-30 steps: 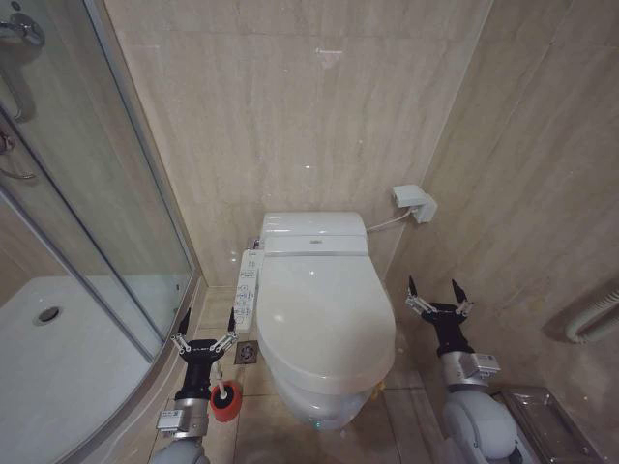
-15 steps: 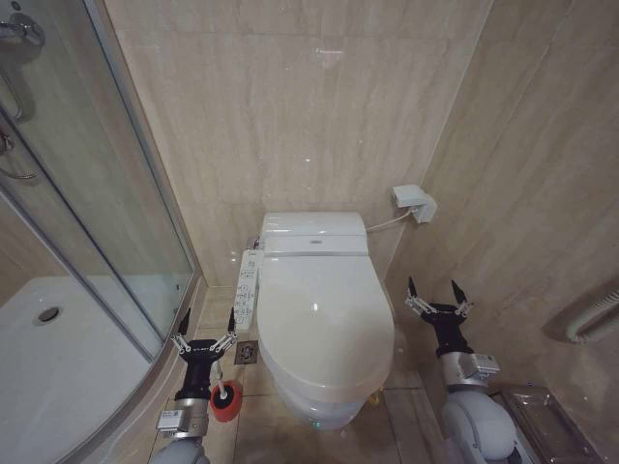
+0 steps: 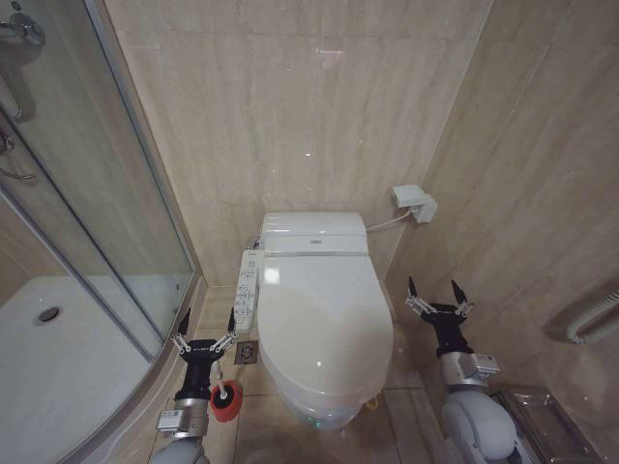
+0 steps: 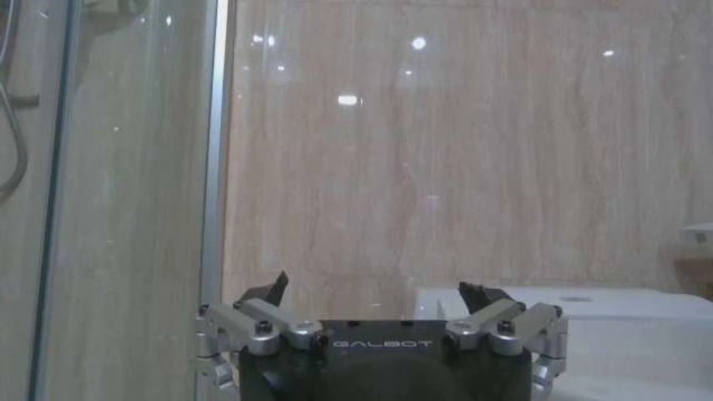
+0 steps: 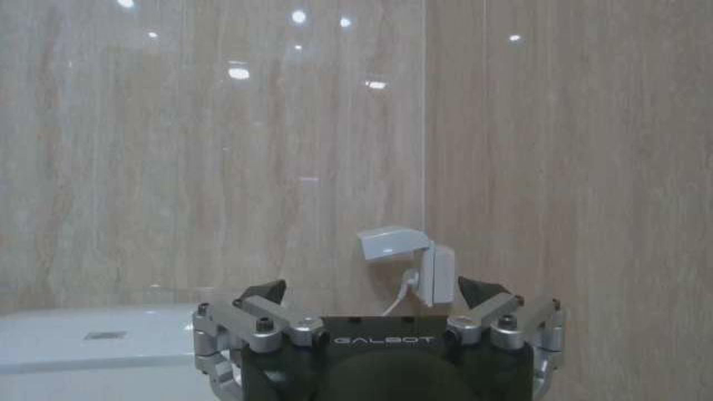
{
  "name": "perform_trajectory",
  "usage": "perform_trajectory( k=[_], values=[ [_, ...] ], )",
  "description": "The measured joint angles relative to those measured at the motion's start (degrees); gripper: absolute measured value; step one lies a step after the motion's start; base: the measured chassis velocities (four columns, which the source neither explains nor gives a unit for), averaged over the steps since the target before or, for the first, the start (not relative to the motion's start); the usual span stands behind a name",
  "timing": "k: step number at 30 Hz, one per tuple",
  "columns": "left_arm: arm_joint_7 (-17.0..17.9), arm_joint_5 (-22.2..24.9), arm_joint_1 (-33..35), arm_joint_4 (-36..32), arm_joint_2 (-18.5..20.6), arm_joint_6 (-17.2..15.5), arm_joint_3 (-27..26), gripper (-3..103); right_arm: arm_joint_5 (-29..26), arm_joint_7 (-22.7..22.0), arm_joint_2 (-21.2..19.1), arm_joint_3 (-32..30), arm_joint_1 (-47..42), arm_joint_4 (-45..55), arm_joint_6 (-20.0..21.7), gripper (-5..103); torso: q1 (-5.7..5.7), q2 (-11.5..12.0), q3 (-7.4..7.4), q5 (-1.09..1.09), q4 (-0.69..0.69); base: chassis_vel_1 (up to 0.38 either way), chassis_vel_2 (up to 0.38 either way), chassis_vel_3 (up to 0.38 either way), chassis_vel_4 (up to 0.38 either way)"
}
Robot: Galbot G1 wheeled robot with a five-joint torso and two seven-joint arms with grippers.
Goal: Open the toilet lid, clean the toilet bowl with a toilet brush, close the toilet lid, and flush.
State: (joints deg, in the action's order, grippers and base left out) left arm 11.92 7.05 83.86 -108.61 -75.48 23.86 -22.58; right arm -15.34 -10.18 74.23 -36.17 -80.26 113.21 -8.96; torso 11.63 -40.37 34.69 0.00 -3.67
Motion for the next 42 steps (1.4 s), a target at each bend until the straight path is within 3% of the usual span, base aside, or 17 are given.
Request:
perform_trajectory(
  k=[20, 23, 26, 27, 30, 31, 33, 34, 37, 38, 42],
  values=[
    [-0.07, 0.17, -0.12, -0.2, 0.1, -0.89, -0.02, 100, 0.01, 0.0, 0.0, 0.0, 0.0, 0.0, 0.0, 100, 0.0, 0.0, 0.0, 0.0, 0.01, 0.0, 0.0, 0.0, 0.0],
    [-0.37, 0.83, -0.64, -1.26, 0.44, -3.66, -0.23, 100, 0.01, 0.0, 0.0, 0.0, 0.0, 0.0, -0.01, 100, 0.0, 0.0, 0.0, 0.0, 0.0, 0.0, 0.0, 0.0, 0.0],
    [-1.16, 2.33, -1.73, -3.61, 1.23, -10.03, -0.66, 100, 0.0, 0.0, 0.0, 0.0, 0.0, 0.0, -0.01, 100, 0.0, 0.0, 0.0, 0.0, 0.0, 0.0, 0.0, 0.0, 0.0],
    [-1.16, 2.33, -1.73, -3.61, 1.23, -10.03, -0.66, 100, 0.0, 0.0, 0.0, 0.0, 0.0, 0.0, -0.01, 100, 0.0, 0.0, 0.0, 0.0, 0.0, 0.0, 0.0, 0.0, 0.0],
    [-1.85, 3.68, -2.71, -5.65, 1.93, -15.62, -1.02, 100, 0.01, -0.01, 0.0, 0.0, 0.0, 0.0, -0.01, 100, 0.0, 0.0, 0.0, 0.0, 0.0, 0.0, 0.0, 0.0, 0.0],
    [-1.85, 3.68, -2.71, -5.65, 1.93, -15.62, -1.02, 100, 0.01, -0.01, 0.0, 0.0, 0.0, 0.0, -0.01, 100, 0.0, 0.0, 0.0, 0.0, 0.0, 0.0, 0.0, 0.0, 0.0],
    [-2.41, 4.76, -3.48, -7.3, 2.46, -20.12, -1.31, 100, 0.01, 0.0, 0.0, 0.0, 0.0, 0.0, -0.01, 100, 0.0, 0.0, 0.0, 0.0, 0.0, 0.0, 0.0, 0.0, 0.0],
    [-2.41, 4.76, -3.48, -7.3, 2.46, -20.12, -1.31, 100, 0.01, 0.0, 0.0, 0.0, 0.0, 0.0, -0.01, 100, 0.0, 0.0, 0.0, 0.0, 0.0, 0.0, 0.0, 0.0, 0.0],
    [-3.16, 6.21, -4.54, -9.54, 3.22, -26.17, -1.69, 100, 0.01, 0.0, 0.0, 0.0, 0.0, 0.0, -0.01, 100, 0.0, 0.0, 0.0, 0.0, 0.0, 0.0, 0.0, 0.0, 0.0],
    [-3.16, 6.21, -4.54, -9.54, 3.22, -26.17, -1.69, 100, 0.01, 0.0, 0.0, 0.0, 0.0, 0.0, -0.01, 100, 0.0, 0.0, 0.0, 0.0, 0.0, 0.0, 0.0, 0.0, 0.0],
    [-4.02, 7.89, -5.76, -12.12, 4.1, -33.24, -2.15, 100, 0.01, -0.01, -0.01, 0.0, 0.0, 0.0, -0.01, 100, 0.0, 0.0, 0.0, 0.0, 0.0, 0.0, 0.0, 0.0, 0.0]
  ],
)
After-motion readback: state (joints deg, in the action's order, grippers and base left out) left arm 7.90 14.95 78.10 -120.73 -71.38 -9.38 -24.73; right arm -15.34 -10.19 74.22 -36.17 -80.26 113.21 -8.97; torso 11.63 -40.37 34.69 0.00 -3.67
